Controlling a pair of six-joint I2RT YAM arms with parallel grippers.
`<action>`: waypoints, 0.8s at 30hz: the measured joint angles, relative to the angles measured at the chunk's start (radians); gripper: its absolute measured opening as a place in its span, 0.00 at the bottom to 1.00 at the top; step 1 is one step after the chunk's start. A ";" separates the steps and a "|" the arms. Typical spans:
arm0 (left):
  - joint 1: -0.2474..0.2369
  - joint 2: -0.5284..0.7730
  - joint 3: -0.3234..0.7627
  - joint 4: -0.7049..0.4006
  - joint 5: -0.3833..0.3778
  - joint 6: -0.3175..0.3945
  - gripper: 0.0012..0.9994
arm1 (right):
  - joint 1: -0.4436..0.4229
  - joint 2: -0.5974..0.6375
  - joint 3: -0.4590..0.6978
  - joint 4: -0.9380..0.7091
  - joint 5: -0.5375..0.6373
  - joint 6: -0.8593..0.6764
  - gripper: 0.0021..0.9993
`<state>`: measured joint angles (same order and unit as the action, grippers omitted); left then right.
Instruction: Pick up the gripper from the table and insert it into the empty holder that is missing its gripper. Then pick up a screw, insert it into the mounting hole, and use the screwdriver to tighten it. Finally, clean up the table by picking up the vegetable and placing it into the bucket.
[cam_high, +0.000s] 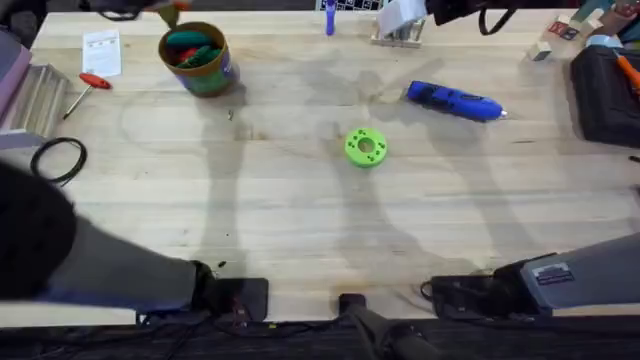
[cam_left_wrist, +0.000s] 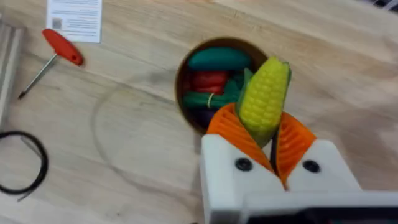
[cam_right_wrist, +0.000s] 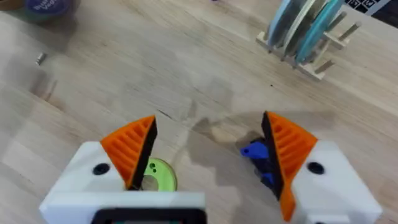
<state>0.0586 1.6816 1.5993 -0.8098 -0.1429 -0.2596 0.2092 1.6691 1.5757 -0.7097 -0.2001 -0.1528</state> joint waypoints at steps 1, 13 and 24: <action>0.000 0.027 0.000 0.013 0.000 0.014 0.03 | 0.000 0.000 0.000 0.000 0.000 0.000 0.99; -0.002 0.186 -0.002 0.068 -0.002 0.075 0.11 | 0.000 0.000 0.000 -0.003 0.000 0.000 0.99; -0.004 0.157 -0.002 -0.052 -0.003 0.068 0.99 | 0.000 0.000 0.000 -0.018 0.000 0.000 0.99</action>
<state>0.0546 1.8384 1.5974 -0.8621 -0.1459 -0.1919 0.2092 1.6689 1.5757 -0.7274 -0.2003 -0.1528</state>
